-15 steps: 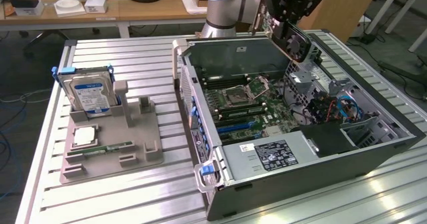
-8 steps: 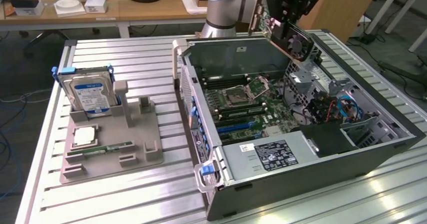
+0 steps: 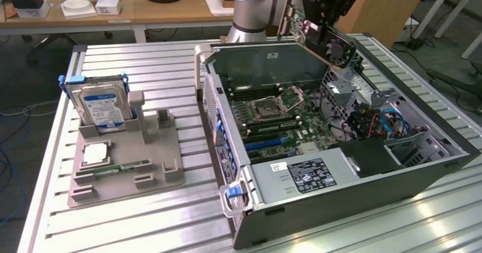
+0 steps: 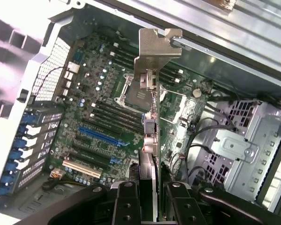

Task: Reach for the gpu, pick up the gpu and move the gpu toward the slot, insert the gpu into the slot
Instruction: 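Insert the gpu into the slot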

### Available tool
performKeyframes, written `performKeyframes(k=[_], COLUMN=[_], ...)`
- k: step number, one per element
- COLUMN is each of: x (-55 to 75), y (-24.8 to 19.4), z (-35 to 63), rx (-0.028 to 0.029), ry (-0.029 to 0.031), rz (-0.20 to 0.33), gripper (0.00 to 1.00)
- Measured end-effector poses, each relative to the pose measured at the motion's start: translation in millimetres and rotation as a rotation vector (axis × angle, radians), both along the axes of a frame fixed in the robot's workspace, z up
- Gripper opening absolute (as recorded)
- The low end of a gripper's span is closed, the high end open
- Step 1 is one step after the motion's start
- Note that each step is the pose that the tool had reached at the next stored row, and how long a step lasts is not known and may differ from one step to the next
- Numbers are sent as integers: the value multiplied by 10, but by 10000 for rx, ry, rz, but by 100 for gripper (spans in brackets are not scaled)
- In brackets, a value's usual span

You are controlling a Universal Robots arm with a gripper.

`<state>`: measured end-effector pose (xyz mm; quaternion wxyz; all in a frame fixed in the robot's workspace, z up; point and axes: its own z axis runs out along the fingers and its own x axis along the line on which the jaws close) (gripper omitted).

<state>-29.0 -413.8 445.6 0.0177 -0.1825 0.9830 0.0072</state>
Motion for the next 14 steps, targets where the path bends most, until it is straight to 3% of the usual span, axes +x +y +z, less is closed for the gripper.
performKeyframes(k=[14], x=[0], y=[0], z=[-1], rx=[0], ry=[0], rz=[1777], gripper=[27])
